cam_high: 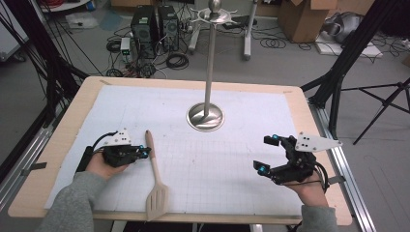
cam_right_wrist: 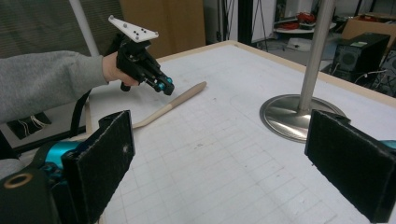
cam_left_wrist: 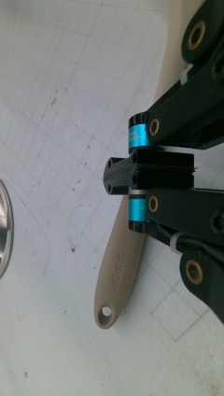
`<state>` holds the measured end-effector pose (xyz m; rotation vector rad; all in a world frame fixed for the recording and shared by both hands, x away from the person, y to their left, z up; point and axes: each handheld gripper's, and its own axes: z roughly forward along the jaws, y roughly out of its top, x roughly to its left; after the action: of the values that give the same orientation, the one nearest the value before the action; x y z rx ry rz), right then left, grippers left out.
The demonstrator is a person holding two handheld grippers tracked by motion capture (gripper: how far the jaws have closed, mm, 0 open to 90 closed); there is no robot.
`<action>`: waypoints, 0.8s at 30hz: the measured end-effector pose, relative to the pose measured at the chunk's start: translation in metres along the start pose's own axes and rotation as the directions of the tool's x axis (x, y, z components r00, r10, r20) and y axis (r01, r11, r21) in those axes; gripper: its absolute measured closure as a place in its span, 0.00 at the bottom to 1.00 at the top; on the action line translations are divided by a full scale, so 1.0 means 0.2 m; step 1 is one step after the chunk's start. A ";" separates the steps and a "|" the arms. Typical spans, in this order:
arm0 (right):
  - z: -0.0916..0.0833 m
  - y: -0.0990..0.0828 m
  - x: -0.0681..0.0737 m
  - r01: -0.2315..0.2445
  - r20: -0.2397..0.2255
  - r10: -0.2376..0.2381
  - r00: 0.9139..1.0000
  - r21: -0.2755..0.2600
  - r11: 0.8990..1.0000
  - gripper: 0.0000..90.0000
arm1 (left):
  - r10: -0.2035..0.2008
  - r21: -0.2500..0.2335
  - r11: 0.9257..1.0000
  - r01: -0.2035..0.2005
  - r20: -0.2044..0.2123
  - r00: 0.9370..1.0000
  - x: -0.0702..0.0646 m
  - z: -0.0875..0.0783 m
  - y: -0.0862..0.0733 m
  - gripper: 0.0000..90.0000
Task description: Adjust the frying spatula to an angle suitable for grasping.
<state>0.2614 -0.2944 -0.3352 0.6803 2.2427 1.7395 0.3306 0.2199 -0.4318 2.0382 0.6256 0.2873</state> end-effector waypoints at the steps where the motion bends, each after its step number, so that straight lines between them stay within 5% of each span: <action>1: 0.00 0.00 0.00 -0.002 0.000 0.002 1.000 0.000 1.000 0.08 | 0.010 -0.007 1.000 -0.010 -0.002 1.000 0.00 0.00 0.00 1.00; 14: -0.01 -0.02 0.01 -0.007 0.005 0.007 1.000 0.007 1.000 0.08 | -0.006 0.056 0.998 0.009 -0.050 0.999 0.07 0.02 -0.04 1.00; 20: -0.01 -0.02 0.01 -0.009 0.009 0.009 1.000 0.007 1.000 0.08 | 0.072 0.121 0.991 -0.064 -0.061 0.996 0.06 0.06 -0.05 1.00; 24: 0.00 -0.02 0.01 -0.008 0.003 0.008 1.000 0.009 1.000 0.08 | 0.067 0.117 0.991 -0.059 -0.064 0.996 0.05 0.07 -0.04 1.00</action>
<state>0.2588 -0.2955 -0.3391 0.6943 2.2503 1.7318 0.3426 0.2182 -0.4454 2.1695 0.6332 0.3658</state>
